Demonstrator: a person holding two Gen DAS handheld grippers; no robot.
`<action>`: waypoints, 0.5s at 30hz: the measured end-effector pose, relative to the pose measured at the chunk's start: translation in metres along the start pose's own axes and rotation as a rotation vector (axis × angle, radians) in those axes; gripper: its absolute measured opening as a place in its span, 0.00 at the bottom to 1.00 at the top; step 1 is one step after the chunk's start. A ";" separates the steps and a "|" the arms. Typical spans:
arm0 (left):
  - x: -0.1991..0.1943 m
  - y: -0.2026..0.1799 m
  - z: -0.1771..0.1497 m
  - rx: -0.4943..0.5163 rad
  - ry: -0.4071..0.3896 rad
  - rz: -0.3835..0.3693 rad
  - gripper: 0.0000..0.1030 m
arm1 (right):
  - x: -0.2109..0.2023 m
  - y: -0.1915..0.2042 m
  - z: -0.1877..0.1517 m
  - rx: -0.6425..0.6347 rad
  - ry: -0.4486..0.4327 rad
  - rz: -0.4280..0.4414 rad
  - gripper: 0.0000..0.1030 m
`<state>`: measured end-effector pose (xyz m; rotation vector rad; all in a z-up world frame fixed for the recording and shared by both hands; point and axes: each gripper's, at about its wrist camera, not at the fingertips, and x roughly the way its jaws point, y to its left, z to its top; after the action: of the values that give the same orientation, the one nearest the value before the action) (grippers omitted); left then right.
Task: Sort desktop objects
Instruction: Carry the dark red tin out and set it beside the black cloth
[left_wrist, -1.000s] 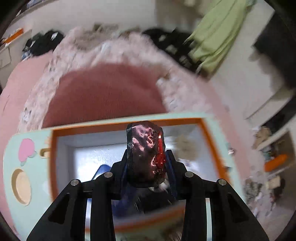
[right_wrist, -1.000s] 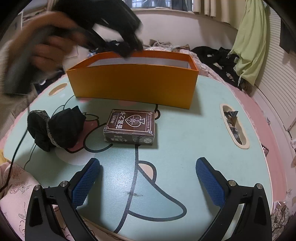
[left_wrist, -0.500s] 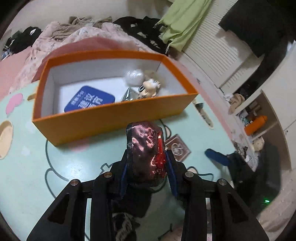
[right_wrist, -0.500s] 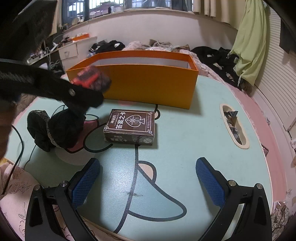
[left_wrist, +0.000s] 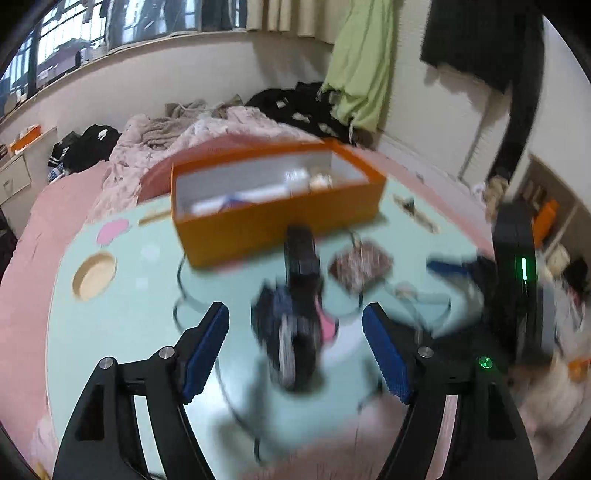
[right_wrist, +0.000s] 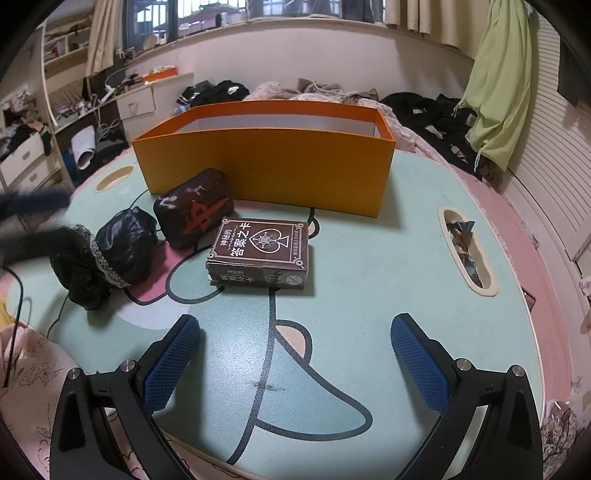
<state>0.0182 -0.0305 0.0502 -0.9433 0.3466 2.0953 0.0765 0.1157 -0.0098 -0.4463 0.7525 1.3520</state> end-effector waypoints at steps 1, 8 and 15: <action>0.001 -0.001 -0.008 0.015 0.022 0.008 0.73 | 0.000 -0.001 0.000 0.000 0.000 0.000 1.00; 0.042 -0.003 -0.034 0.002 0.139 0.071 0.83 | 0.000 -0.002 0.000 0.002 0.000 -0.003 1.00; 0.061 0.004 -0.027 -0.058 0.133 0.112 1.00 | -0.001 -0.003 0.001 0.005 -0.002 -0.004 1.00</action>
<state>0.0038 -0.0129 -0.0128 -1.1239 0.4178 2.1586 0.0797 0.1151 -0.0087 -0.4421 0.7532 1.3457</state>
